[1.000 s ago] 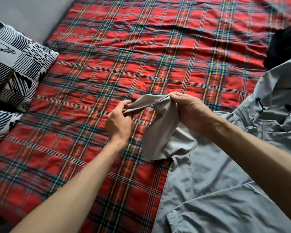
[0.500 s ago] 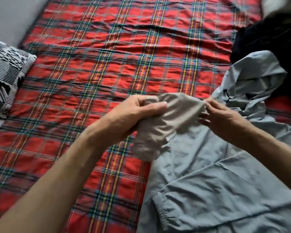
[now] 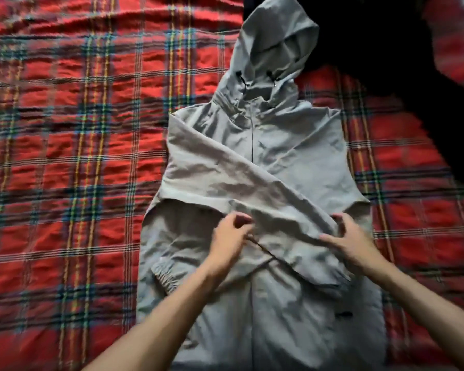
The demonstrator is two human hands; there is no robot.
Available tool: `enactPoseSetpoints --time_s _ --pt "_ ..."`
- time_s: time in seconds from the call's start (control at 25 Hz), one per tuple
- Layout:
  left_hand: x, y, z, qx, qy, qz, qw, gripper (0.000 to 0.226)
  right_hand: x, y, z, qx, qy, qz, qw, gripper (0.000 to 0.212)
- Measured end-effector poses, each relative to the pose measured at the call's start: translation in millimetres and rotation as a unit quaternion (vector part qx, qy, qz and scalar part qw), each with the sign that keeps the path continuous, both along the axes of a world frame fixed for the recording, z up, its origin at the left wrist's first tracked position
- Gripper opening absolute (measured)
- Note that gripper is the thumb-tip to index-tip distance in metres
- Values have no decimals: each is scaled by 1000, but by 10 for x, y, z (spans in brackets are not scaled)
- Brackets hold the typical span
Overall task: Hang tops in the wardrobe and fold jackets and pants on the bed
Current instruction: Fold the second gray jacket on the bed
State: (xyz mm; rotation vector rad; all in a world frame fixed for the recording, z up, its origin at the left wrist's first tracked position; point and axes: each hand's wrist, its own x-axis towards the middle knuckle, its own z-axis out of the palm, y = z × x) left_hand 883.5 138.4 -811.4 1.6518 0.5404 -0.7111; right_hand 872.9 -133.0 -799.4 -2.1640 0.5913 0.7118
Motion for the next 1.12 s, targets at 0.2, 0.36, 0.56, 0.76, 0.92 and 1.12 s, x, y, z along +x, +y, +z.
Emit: enactPoseSetpoints --time_s 0.2,0.36,0.56,0.76,0.92,1.12 --pt "275 436 -251 41 110 383 916 45 -235 -278 -324 -113 34 54 992 39" --pt "462 465 -305 -18 114 501 858 16 -316 -463 -160 91 69 8 993 23" --pt "274 733 -224 72 42 477 875 4 -345 -163 -134 -261 -212 220 916 35" --pt "158 1218 -67 460 -133 69 875 56 259 845 -261 -69 -283 351 890 17" --pt "350 1593 -218 509 -270 -212 789 62 1059 1586 -307 -52 -251 278 926 29" --pt "652 1785 -354 486 -413 -223 737 36 2387 2634 -434 31 -186 214 958 35"
